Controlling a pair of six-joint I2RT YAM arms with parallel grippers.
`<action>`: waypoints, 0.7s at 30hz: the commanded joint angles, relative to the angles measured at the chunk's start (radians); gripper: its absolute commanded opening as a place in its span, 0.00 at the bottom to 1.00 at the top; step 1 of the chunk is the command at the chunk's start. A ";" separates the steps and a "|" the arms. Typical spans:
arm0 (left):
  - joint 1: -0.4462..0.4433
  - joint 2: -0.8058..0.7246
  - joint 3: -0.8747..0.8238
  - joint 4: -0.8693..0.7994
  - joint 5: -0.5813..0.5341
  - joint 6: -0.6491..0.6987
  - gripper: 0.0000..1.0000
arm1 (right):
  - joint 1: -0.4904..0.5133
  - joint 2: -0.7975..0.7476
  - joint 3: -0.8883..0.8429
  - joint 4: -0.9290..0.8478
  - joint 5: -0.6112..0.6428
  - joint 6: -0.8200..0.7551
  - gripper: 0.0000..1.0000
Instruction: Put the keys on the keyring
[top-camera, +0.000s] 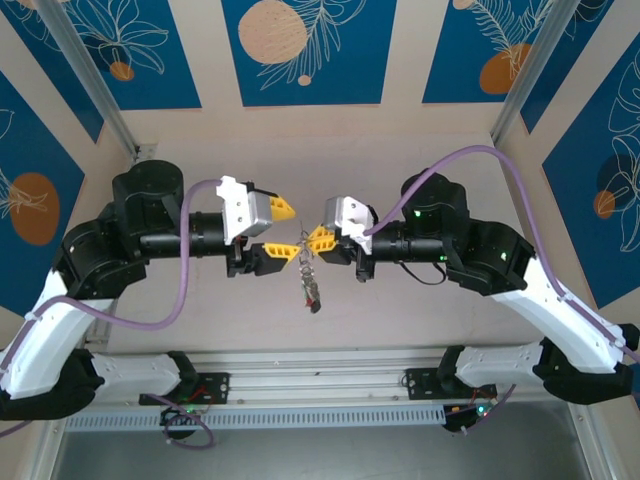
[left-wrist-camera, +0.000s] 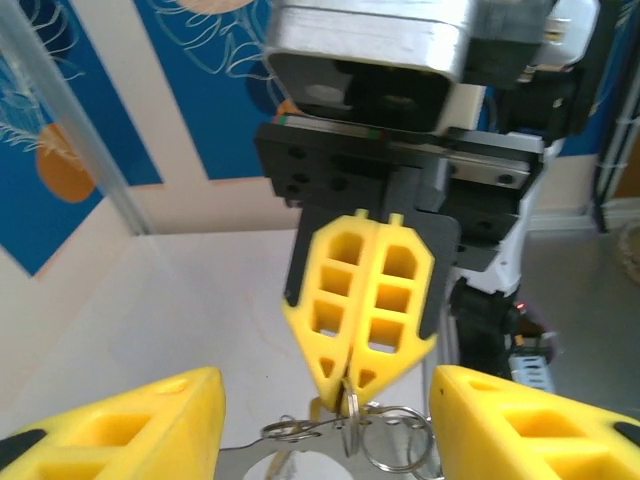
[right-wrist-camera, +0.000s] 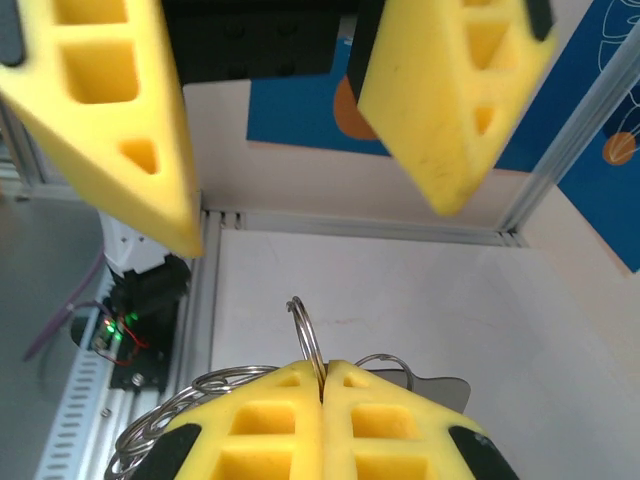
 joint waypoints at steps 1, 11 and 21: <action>-0.004 0.032 0.039 -0.091 -0.112 0.041 0.53 | 0.033 0.022 0.070 -0.043 0.120 -0.075 0.00; -0.004 0.069 0.042 -0.127 -0.134 0.046 0.44 | 0.042 0.064 0.120 -0.049 0.136 -0.080 0.00; -0.005 0.061 0.026 -0.149 -0.173 0.052 0.35 | 0.043 0.071 0.130 -0.044 0.140 -0.077 0.00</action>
